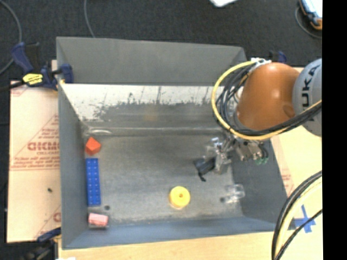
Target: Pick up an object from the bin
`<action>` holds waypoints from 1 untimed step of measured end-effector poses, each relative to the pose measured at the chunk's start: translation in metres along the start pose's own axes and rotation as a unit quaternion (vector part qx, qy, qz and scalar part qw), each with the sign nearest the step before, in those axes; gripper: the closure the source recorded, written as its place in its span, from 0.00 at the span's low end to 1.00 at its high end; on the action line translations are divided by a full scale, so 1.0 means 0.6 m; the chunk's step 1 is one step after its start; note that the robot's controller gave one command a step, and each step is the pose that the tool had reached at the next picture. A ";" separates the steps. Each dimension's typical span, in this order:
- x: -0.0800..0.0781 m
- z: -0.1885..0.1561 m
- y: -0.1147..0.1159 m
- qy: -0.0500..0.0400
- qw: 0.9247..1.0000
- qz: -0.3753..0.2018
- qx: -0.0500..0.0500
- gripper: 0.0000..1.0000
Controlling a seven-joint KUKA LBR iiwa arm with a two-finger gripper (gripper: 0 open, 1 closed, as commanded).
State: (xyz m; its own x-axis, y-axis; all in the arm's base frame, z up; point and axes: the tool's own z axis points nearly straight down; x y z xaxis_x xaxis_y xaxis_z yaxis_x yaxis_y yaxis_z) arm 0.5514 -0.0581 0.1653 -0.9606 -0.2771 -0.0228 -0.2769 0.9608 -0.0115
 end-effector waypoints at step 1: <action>-0.014 0.155 -0.036 -0.002 1.000 -0.003 0.000 1.00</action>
Offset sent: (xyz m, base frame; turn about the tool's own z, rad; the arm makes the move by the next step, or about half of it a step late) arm 0.0248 0.0534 -0.0953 0.1089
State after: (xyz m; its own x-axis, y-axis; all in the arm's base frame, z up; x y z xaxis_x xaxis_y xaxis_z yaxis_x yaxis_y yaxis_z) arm 0.5679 -0.0768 0.0730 -0.9586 -0.2834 -0.0264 -0.2832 0.9590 -0.0122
